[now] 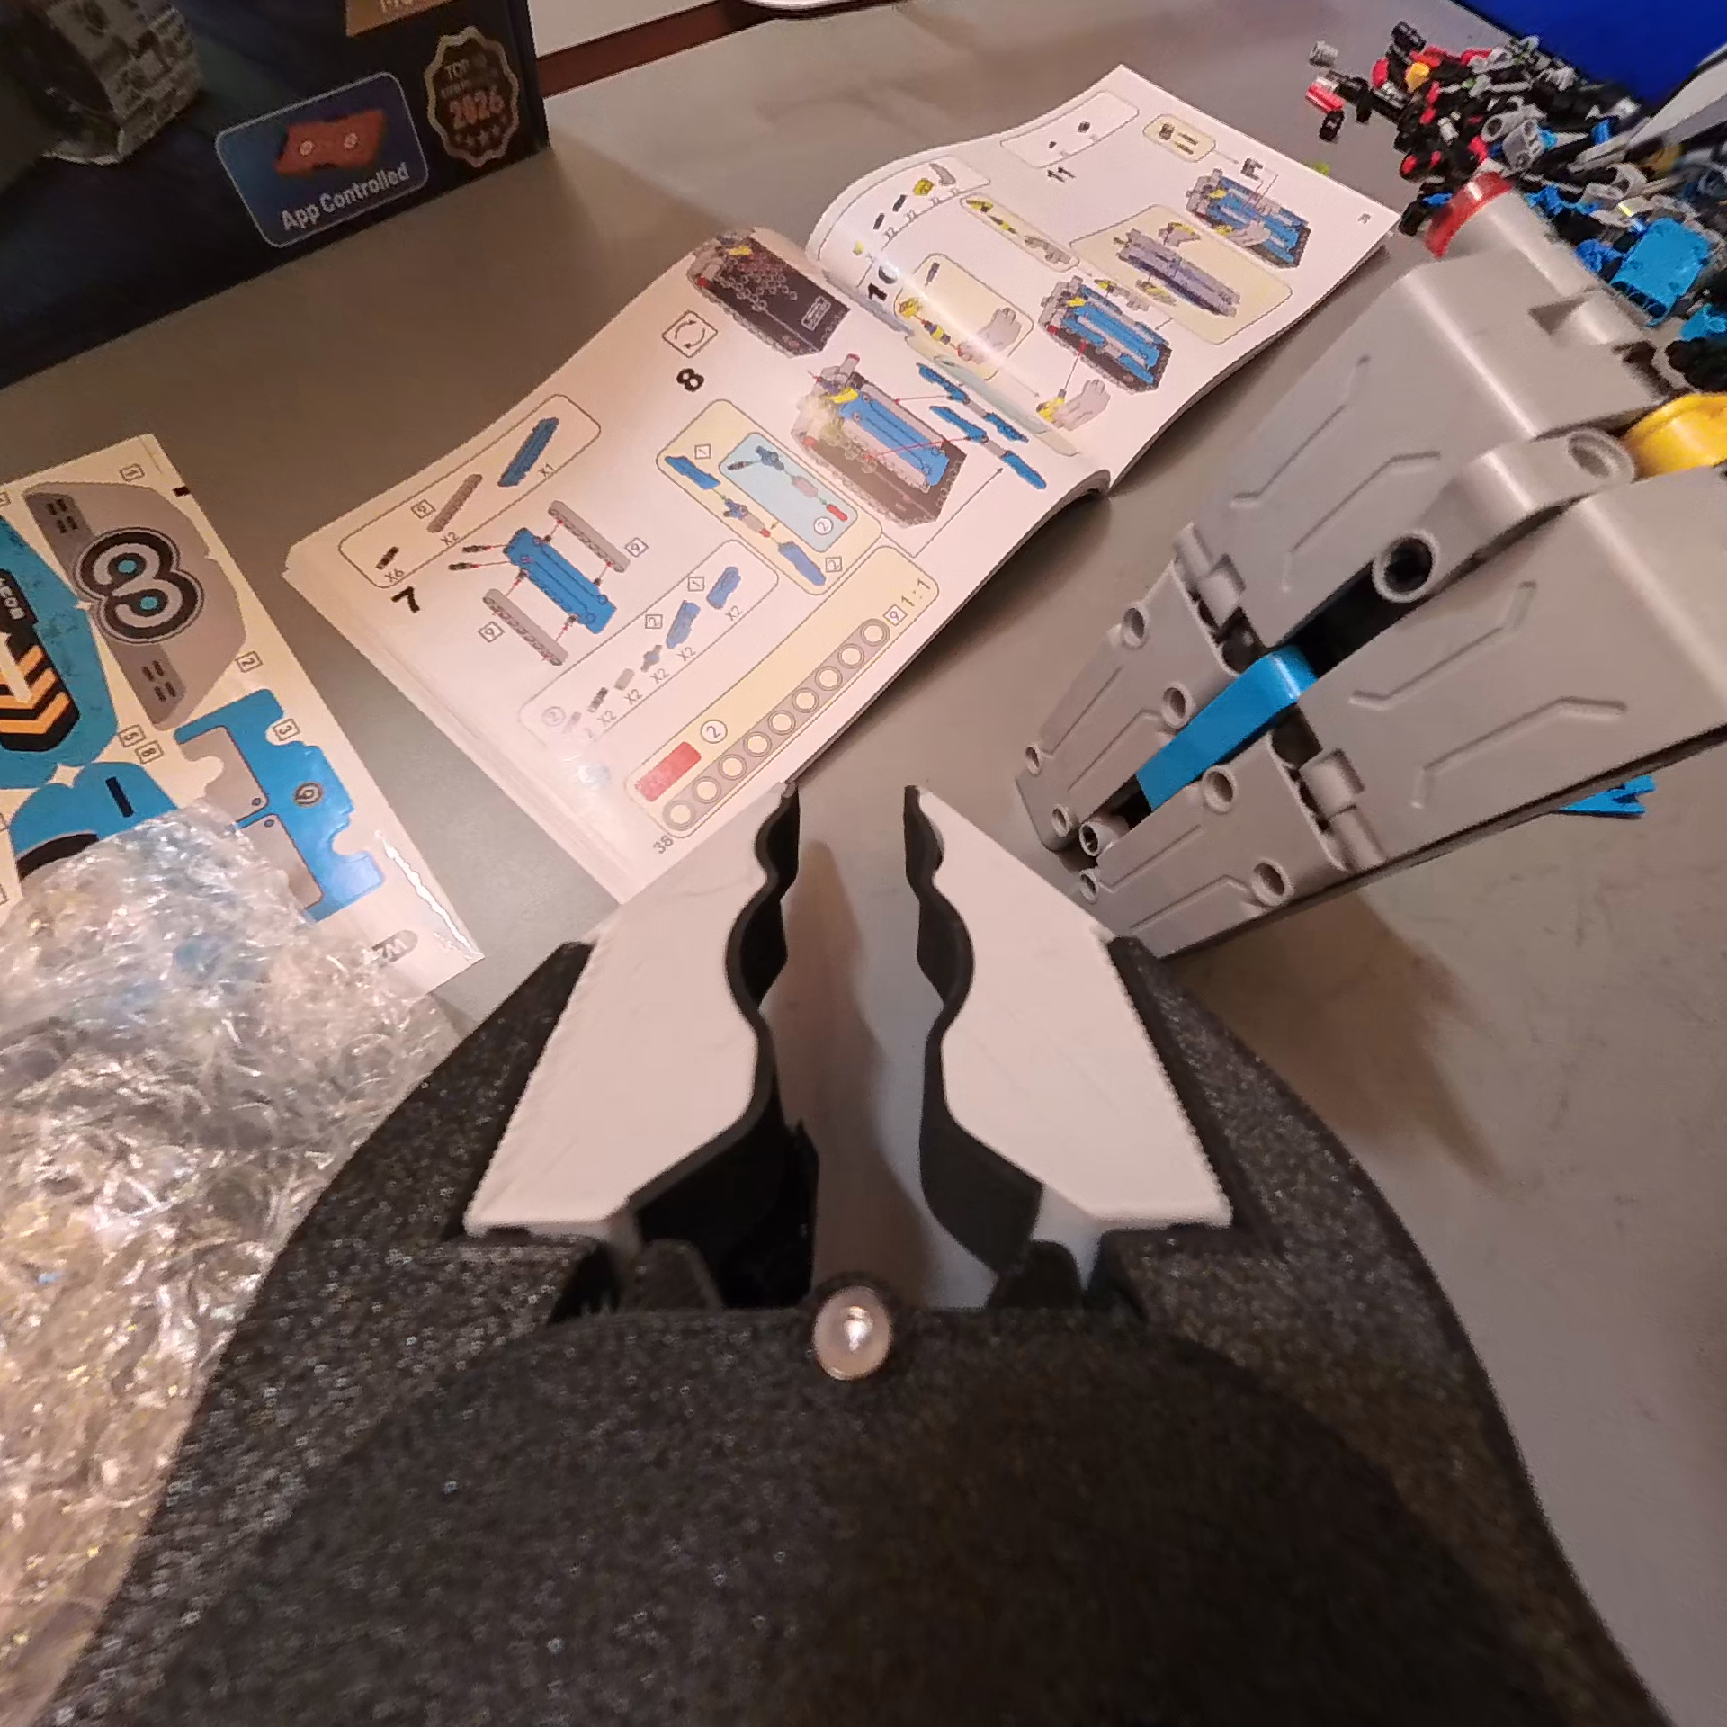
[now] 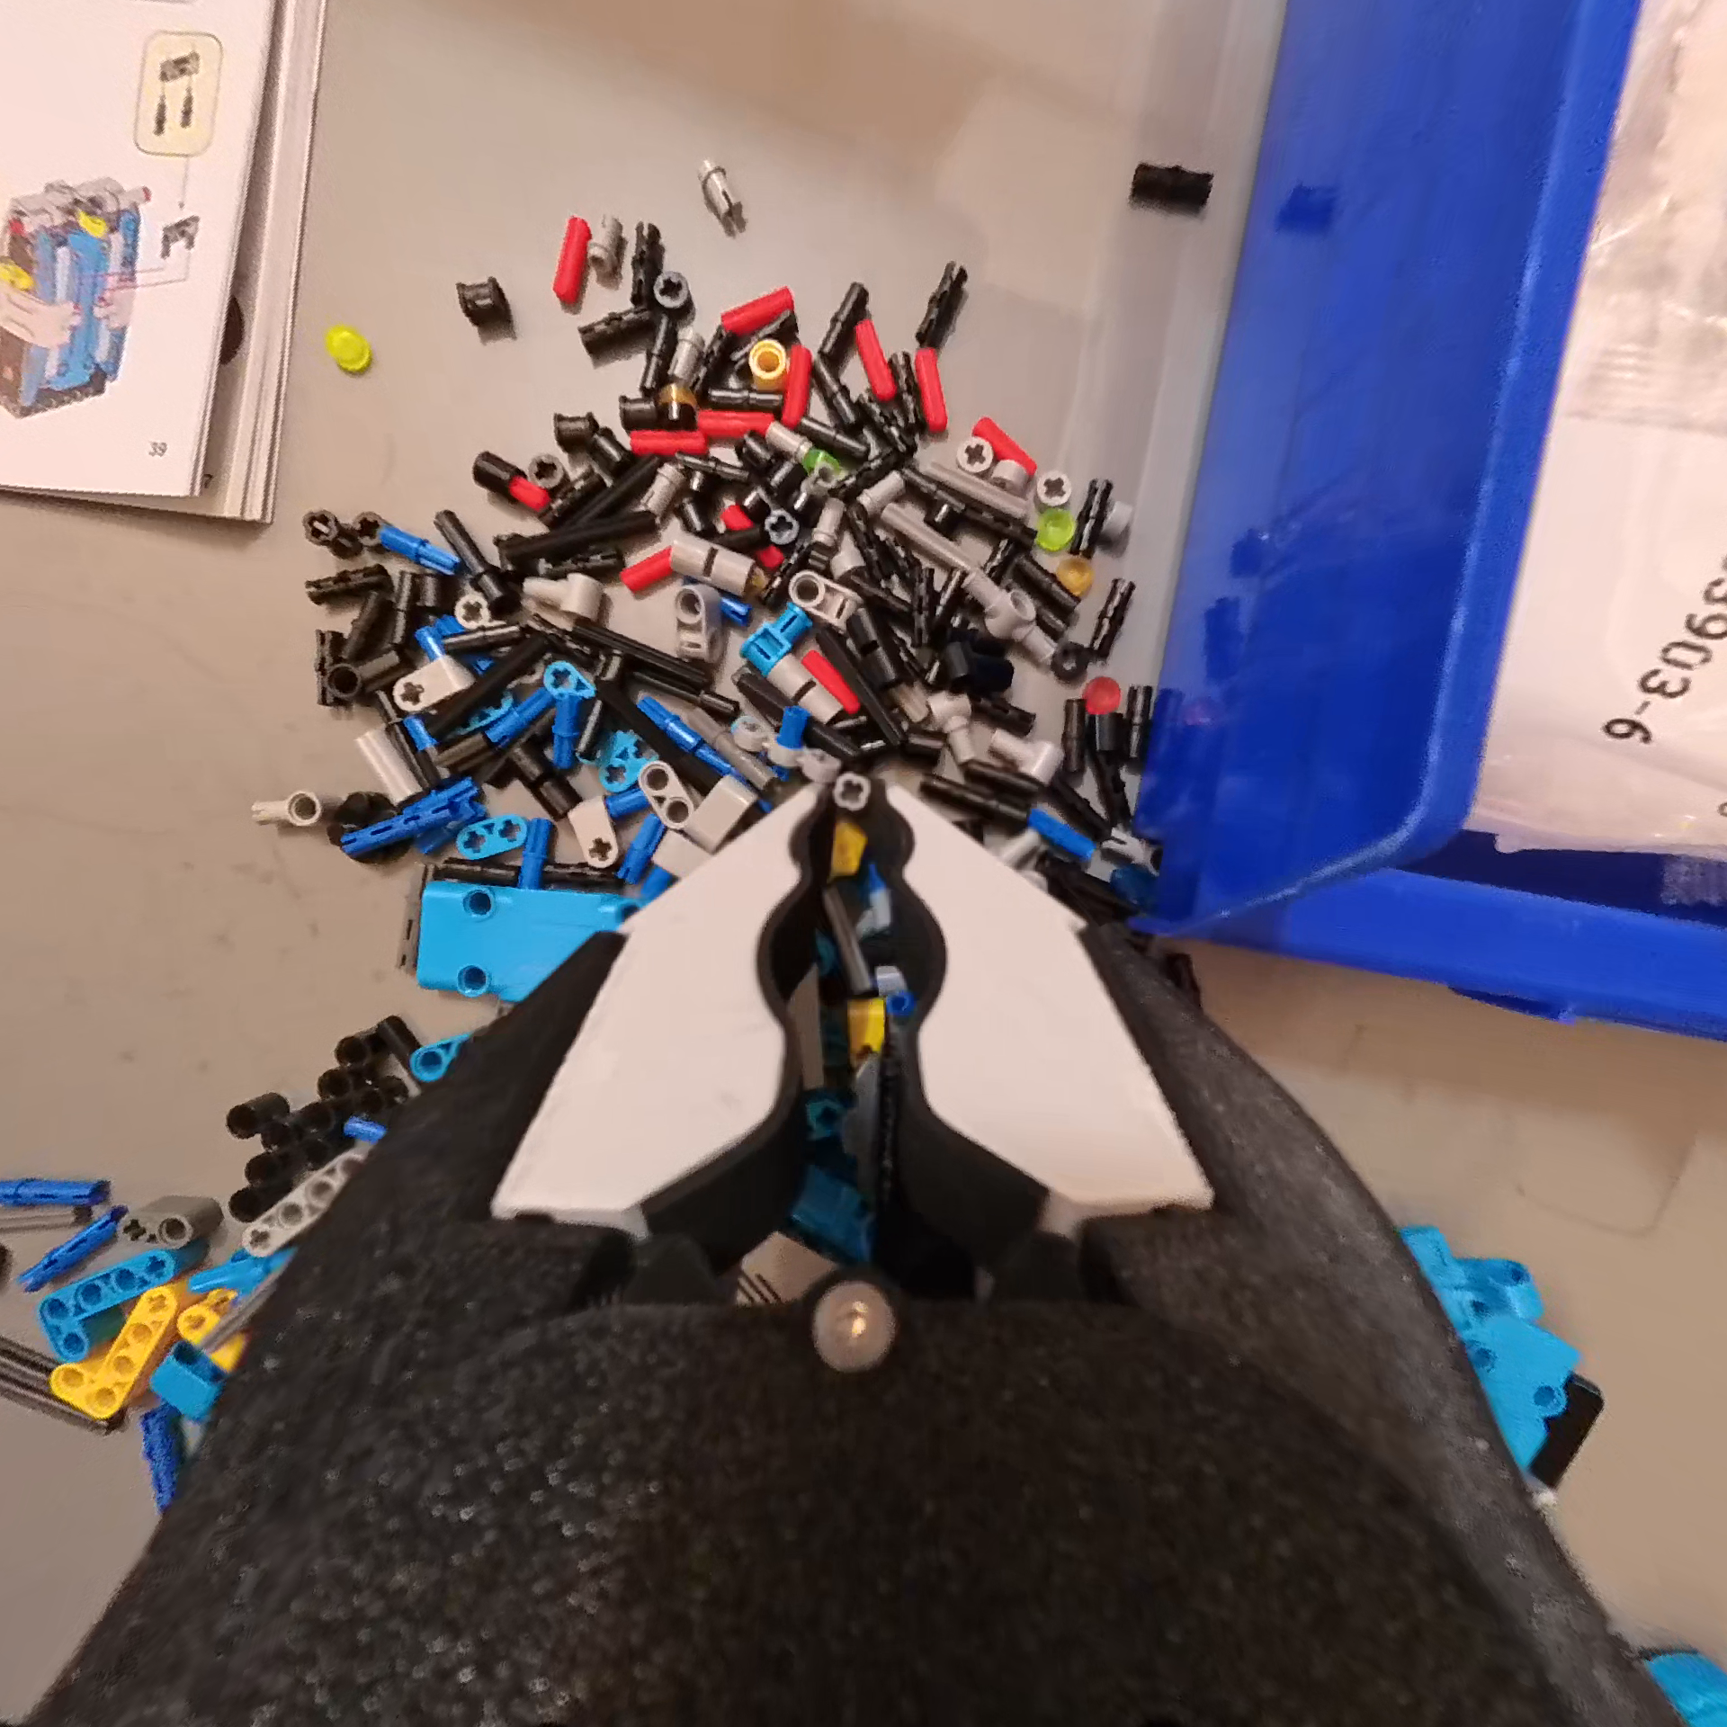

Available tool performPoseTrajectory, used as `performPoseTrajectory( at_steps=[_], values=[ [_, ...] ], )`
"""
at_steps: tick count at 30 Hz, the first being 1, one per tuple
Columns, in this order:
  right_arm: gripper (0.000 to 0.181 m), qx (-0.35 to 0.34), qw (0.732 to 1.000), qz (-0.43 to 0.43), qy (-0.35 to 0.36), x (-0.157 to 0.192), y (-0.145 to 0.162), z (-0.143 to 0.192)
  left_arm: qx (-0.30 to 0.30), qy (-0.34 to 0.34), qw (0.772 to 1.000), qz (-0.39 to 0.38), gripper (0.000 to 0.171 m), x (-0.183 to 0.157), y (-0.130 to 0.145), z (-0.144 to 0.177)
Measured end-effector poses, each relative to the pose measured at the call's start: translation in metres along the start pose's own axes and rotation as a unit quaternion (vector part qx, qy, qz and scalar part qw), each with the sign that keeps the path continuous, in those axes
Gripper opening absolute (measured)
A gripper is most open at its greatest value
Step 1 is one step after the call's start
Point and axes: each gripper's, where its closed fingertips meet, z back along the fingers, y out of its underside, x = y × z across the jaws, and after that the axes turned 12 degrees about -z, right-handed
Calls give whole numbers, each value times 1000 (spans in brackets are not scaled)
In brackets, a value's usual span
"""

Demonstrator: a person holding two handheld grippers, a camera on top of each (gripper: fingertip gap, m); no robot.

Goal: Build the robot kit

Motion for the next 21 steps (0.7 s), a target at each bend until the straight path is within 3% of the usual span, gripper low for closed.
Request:
performPoseTrajectory(
  at_steps=[5,8,11,16,18,21],
  values=[
    [7,-36,999,13,-2,9,-13,20,0,0,1000,0,22,0,0,0],
    [7,-48,998,17,-39,28,-18,29,0,0,1000,0,22,0,0,0],
    [7,-37,990,58,-121,74,-11,39,-1,-2,1000,-1,22,0,0,0],
    [7,1,948,222,-229,188,36,43,-10,-7,1000,2,21,2,-2,3],
    [7,23,934,268,-237,215,56,37,-10,-5,1000,6,22,3,-2,2],
    [7,44,927,310,-207,229,73,27,-15,-8,1000,9,21,4,-3,4]
  ],
)
